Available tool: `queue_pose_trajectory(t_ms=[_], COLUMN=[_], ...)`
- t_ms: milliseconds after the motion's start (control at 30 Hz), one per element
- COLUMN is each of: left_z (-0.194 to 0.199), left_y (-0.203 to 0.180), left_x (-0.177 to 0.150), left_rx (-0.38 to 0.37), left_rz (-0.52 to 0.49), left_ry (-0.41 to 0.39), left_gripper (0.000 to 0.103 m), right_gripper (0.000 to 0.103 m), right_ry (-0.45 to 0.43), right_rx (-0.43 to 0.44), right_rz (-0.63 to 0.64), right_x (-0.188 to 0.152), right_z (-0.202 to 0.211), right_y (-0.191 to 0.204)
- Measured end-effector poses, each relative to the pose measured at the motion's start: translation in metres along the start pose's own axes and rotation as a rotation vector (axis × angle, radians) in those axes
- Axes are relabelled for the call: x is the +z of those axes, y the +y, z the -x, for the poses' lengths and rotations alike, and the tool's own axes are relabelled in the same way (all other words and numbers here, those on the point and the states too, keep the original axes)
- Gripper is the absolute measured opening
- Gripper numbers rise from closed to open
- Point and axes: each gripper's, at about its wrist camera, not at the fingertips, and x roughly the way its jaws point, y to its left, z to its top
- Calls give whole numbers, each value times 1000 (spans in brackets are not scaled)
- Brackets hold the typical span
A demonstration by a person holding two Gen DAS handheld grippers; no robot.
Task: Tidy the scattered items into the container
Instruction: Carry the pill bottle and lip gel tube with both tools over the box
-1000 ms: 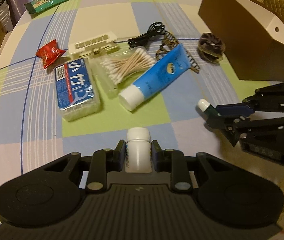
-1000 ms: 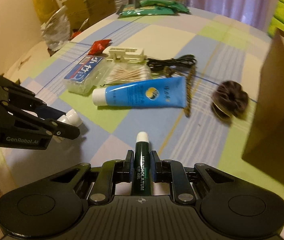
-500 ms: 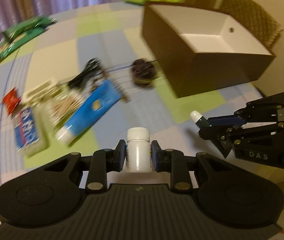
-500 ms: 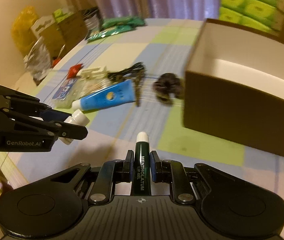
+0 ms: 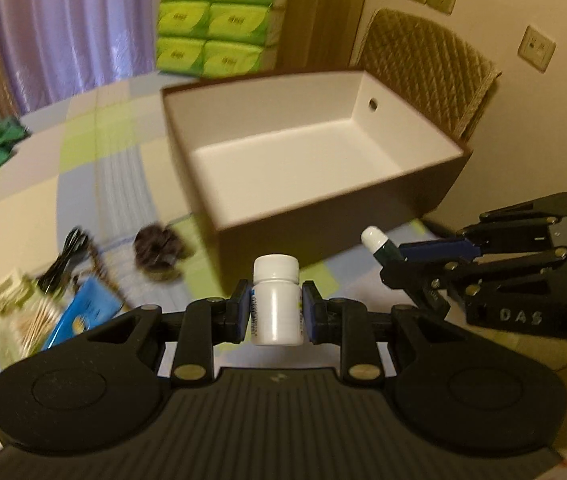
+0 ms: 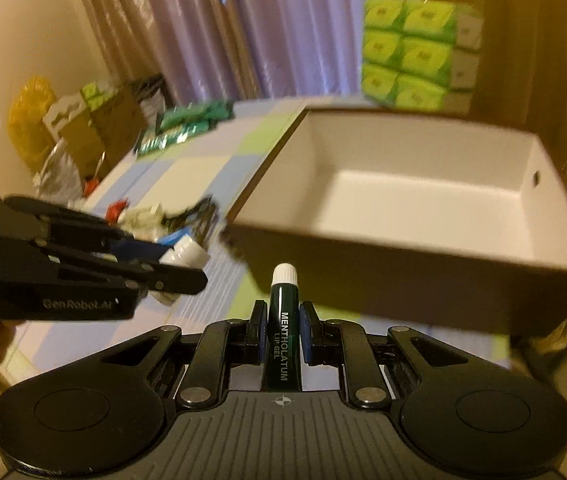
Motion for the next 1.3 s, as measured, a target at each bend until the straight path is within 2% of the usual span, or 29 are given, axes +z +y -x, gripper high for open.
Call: queue_pose_trajectory(t_ms=[333, 567, 767, 900, 1300], left_z=[-26, -58, -98, -129, -192], left_y=[-12, -13, -5, 1, 1], left_x=[65, 106, 121, 122, 102], left_rx=[10, 6, 2, 11, 38], left_rz=[21, 40, 88, 119, 155], left_ry=[-64, -64, 1, 70, 290], left_gripper=[22, 22, 22, 22, 22], right_gripper=[13, 13, 13, 13, 13], right_ry=[-127, -122, -43, 58, 331], right_rx=[-44, -80, -112, -131, -131], right_rz=[6, -15, -47, -56, -89], right_x=[62, 99, 108, 103, 85], right_z=[18, -5, -42, -71, -125], right_y=[-52, -87, -114, -128, -153])
